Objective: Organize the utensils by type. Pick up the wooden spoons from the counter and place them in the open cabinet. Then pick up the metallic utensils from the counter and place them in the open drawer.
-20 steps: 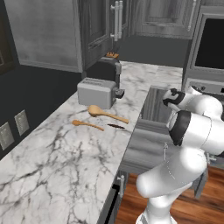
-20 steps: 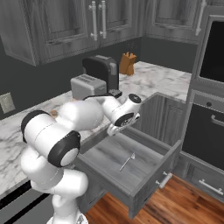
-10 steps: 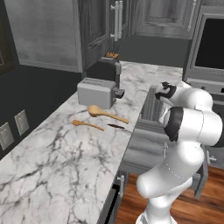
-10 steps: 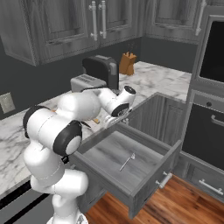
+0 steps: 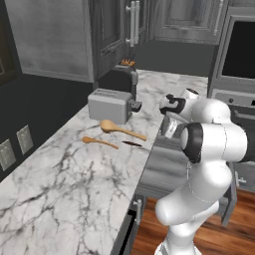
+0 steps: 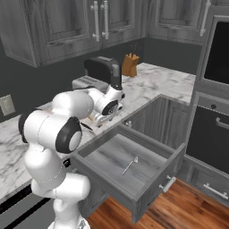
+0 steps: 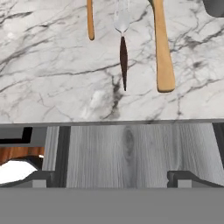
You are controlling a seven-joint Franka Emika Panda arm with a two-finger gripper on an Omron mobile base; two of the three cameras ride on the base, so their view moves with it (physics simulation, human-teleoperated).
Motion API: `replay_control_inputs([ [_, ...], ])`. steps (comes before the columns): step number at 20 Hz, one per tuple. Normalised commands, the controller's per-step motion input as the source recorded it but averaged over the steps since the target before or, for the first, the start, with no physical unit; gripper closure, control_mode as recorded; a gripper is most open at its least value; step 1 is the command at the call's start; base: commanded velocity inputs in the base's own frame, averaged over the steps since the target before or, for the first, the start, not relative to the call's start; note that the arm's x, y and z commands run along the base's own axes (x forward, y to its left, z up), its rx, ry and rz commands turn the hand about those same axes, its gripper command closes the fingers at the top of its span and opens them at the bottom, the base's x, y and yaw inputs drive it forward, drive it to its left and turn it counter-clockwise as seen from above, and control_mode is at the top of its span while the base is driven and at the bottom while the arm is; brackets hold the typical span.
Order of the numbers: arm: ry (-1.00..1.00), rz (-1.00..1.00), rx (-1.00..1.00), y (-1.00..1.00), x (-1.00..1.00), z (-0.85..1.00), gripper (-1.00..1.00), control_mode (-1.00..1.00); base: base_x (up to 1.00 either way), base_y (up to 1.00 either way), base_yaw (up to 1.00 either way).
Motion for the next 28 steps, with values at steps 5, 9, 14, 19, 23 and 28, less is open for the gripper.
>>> replay_control_inputs([
  [5,0.01,-0.03,-0.05,0.5,0.41,0.0,-1.0,-1.0,0.0,0.0,0.0],
  [9,0.0,0.0,0.0,0.43,0.18,0.0,-1.0,-1.0,0.0,0.0,0.0],
  [14,0.0,0.0,0.0,0.49,0.03,-0.02,-1.0,-1.0,0.0,0.0,0.0],
  [19,0.0,0.0,-0.07,0.45,0.14,-0.29,-1.0,-1.0,0.0,0.0,0.0],
  [23,0.0,0.0,-0.05,0.44,0.16,-0.22,-1.0,-1.0,0.0,0.0,0.0],
  [28,0.0,0.0,-0.02,0.22,0.2,-0.22,-1.0,-1.0,0.0,0.0,0.0],
])
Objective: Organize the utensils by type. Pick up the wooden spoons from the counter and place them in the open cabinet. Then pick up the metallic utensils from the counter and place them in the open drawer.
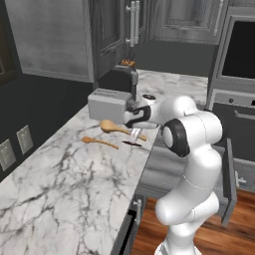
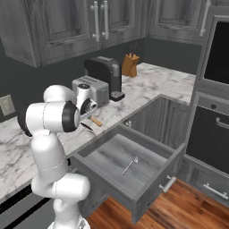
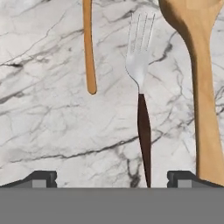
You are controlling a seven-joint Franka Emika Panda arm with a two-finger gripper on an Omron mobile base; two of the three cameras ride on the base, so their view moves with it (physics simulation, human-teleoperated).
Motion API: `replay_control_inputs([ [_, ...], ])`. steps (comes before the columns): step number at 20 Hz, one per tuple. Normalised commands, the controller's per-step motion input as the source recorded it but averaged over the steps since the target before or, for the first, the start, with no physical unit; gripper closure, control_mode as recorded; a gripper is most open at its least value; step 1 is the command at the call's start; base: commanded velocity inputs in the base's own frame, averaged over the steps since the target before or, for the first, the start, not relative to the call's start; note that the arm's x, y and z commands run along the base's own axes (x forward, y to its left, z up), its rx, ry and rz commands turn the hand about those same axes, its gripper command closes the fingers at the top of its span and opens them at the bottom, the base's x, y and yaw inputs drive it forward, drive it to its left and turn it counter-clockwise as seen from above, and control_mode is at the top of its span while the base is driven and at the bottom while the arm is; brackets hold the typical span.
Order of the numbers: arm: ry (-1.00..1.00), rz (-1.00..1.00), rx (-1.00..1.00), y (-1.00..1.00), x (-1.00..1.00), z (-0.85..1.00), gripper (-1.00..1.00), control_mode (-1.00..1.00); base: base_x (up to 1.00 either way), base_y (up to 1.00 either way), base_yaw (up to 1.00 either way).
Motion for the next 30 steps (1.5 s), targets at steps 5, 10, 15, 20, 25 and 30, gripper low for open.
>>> replay_control_inputs([
  [5,0.0,0.0,-0.02,0.07,0.16,-0.29,-1.0,-1.0,0.0,0.0,0.0],
  [10,-0.01,0.0,-0.01,0.06,0.14,-0.3,-1.0,-1.0,0.0,0.0,0.0],
  [15,-0.01,0.0,0.0,0.04,0.2,-0.2,-1.0,-1.0,0.0,0.0,0.0],
  [20,0.0,0.0,0.0,0.0,0.29,-0.11,-1.0,-1.0,0.0,0.0,0.0],
  [25,0.0,0.0,0.0,0.0,0.26,-0.21,-1.0,-1.0,0.0,0.0,0.0],
  [30,-0.05,0.0,0.0,0.0,0.06,-0.26,-1.0,-1.0,0.0,0.0,0.0],
])
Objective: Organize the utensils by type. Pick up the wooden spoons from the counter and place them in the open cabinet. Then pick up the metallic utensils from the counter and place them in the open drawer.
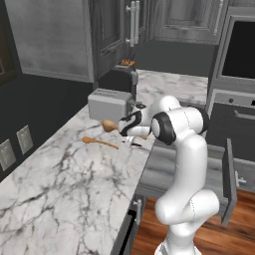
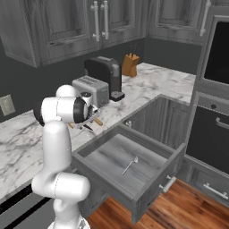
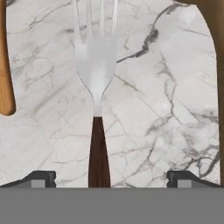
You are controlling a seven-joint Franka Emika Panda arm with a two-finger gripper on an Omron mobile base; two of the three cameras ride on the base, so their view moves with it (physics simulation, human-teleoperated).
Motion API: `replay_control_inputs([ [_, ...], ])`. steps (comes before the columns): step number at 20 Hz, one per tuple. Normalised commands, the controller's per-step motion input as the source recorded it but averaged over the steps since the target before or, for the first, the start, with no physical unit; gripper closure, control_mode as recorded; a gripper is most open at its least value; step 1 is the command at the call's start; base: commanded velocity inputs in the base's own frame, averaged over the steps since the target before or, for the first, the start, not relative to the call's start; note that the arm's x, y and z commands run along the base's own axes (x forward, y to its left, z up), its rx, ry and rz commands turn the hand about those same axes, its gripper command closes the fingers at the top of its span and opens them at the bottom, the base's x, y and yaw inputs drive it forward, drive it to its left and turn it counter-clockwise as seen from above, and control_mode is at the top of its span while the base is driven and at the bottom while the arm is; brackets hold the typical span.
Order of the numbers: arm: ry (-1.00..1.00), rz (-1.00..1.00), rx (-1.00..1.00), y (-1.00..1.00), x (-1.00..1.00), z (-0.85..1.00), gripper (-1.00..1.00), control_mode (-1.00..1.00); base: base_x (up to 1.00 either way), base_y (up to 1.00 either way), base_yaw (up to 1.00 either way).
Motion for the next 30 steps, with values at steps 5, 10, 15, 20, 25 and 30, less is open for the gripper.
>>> replay_control_inputs([
  [5,-0.06,0.0,0.0,0.02,0.04,-0.31,1.0,-1.0,0.0,0.0,0.0],
  [10,-0.06,0.0,0.0,0.02,0.0,-0.34,1.0,-1.0,0.0,0.0,0.0],
  [15,0.0,0.0,0.0,0.0,0.0,-0.12,1.0,-1.0,0.0,0.0,0.0],
  [20,-0.03,-0.01,0.0,0.0,-0.01,0.0,1.0,-1.0,0.0,0.0,0.0],
  [25,0.0,-0.09,0.01,-0.08,-0.03,0.52,1.0,-1.0,0.0,0.0,0.0],
  [30,0.0,-0.13,0.03,-0.21,-0.26,0.81,1.0,-1.0,0.0,0.0,0.0],
])
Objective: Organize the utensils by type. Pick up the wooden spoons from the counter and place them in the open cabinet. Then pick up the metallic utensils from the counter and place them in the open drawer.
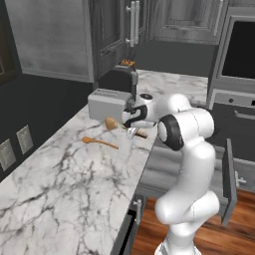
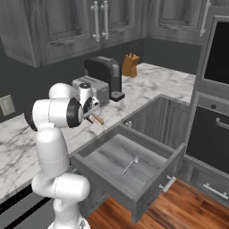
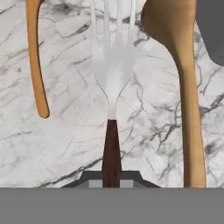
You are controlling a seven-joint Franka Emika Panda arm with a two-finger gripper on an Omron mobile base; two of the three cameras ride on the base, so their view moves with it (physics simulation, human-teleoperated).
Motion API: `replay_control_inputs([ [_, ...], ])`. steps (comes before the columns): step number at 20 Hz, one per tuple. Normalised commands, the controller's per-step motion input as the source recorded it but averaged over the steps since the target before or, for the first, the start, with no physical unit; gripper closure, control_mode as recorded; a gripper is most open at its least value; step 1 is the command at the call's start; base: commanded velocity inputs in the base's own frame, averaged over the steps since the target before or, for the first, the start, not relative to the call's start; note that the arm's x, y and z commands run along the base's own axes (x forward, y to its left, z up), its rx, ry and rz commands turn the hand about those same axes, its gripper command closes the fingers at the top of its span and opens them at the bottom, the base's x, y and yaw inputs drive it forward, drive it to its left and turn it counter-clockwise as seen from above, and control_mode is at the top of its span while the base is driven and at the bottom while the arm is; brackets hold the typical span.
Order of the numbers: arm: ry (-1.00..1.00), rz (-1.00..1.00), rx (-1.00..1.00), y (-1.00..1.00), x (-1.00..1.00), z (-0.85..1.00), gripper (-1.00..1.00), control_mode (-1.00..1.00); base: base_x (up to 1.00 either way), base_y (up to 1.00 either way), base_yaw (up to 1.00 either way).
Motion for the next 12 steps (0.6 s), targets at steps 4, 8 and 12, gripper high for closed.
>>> replay_control_inputs([
  [4,0.0,-0.16,0.02,-0.37,-0.6,0.27,1.0,-1.0,0.0,0.0,0.0],
  [8,0.0,-0.25,0.0,-0.47,-0.77,0.0,1.0,-1.0,0.0,0.0,0.0],
  [12,0.0,-0.36,0.01,-0.39,-0.64,0.03,1.0,-1.0,0.0,0.0,0.0],
])
